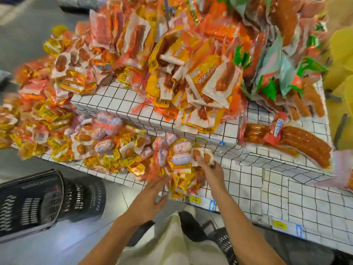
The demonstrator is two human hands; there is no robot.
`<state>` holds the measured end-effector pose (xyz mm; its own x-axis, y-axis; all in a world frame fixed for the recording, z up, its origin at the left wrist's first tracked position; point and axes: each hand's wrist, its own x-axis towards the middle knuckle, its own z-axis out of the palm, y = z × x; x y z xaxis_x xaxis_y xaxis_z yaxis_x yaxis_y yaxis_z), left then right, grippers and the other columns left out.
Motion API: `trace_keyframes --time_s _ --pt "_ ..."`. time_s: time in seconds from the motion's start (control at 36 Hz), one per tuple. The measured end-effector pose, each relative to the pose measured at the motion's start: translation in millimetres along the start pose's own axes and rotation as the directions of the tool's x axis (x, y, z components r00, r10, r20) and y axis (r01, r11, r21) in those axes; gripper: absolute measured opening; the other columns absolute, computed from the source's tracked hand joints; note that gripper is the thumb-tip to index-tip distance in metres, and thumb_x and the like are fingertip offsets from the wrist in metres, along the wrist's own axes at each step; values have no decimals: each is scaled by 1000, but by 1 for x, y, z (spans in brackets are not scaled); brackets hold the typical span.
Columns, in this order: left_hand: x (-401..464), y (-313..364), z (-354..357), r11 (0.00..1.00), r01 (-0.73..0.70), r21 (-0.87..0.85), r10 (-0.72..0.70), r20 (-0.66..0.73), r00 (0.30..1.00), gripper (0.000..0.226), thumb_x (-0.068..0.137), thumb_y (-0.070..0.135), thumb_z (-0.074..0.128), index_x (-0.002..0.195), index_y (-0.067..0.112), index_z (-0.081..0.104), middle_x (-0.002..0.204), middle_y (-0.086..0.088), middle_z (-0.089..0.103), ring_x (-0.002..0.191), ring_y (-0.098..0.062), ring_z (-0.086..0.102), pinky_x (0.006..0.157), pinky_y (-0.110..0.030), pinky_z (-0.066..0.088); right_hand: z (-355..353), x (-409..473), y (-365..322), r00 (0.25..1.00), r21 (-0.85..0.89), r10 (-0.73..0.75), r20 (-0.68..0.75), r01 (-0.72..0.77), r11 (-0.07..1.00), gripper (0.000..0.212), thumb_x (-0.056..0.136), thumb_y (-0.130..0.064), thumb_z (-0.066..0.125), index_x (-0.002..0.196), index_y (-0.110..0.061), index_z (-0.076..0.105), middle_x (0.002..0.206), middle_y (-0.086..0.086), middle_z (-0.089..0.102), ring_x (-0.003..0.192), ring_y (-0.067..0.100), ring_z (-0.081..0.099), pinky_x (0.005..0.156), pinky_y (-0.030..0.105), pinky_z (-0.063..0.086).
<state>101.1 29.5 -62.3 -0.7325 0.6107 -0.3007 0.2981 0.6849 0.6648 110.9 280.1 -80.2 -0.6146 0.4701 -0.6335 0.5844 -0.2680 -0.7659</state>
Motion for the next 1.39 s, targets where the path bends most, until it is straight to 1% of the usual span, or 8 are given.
trace_keyframes --time_s 0.28,0.5,0.61,0.72,0.81,0.89,1.03,1.39 --pt "27 8 8 997 58 -50 -55 60 997 61 100 28 58 155 16 32 145 14 37 132 -8 42 99 4 20 -22 3 -7 997 88 -17 81 10 996 31 74 -37 89 95 -16 78 92 1 80 90 20 76 76 31 61" --pt "32 1 1 997 -51 -57 56 91 994 63 99 23 59 155 24 31 154 13 35 135 -1 37 105 -1 23 -28 -31 10 922 128 -180 -343 236 963 46 72 -43 90 112 -38 68 102 -19 76 92 -2 71 70 14 57" --pt "33 -2 0 995 -80 -55 84 85 993 61 98 21 62 152 18 36 152 4 40 137 -13 42 110 -13 30 -41 -40 27 869 206 -54 -493 177 962 73 77 -36 89 139 -18 56 132 6 66 122 24 64 102 49 54" --pt "32 -5 -1 992 -102 -69 108 101 989 60 98 21 60 152 21 34 153 5 38 142 -13 35 115 -17 27 -53 -52 40 788 213 -4 -615 171 962 36 80 -22 86 111 -24 68 106 -1 75 97 12 74 84 38 63" --pt "31 -9 -1 990 -120 -78 128 109 986 58 100 21 58 152 24 32 152 10 32 143 -9 27 106 1 11 -56 -59 45 810 337 83 -581 146 930 39 81 -17 85 117 -19 69 108 1 75 100 19 73 68 26 62" --pt "30 -12 -3 989 -129 -78 138 136 981 59 101 24 56 154 23 30 159 5 28 148 -12 21 114 -12 13 -58 -62 48 810 417 203 -550 56 907 43 81 -20 85 120 -11 69 117 9 72 91 18 71 74 28 56" --pt "26 -16 -8 983 -130 -133 152 171 973 54 100 26 58 151 28 38 155 7 33 145 -12 24 116 -20 19 -59 -70 41 828 575 325 -456 -5 818 63 75 -28 88 127 -3 63 118 17 71 111 32 69 103 48 53" --pt "24 6 -23 914 79 -398 60 326 944 28 98 31 62 118 50 60 127 18 61 117 0 56 102 -35 49 -61 -135 -10 859 441 107 -500 146 886 30 74 -22 88 100 -14 75 101 11 79 91 25 76 84 40 59"
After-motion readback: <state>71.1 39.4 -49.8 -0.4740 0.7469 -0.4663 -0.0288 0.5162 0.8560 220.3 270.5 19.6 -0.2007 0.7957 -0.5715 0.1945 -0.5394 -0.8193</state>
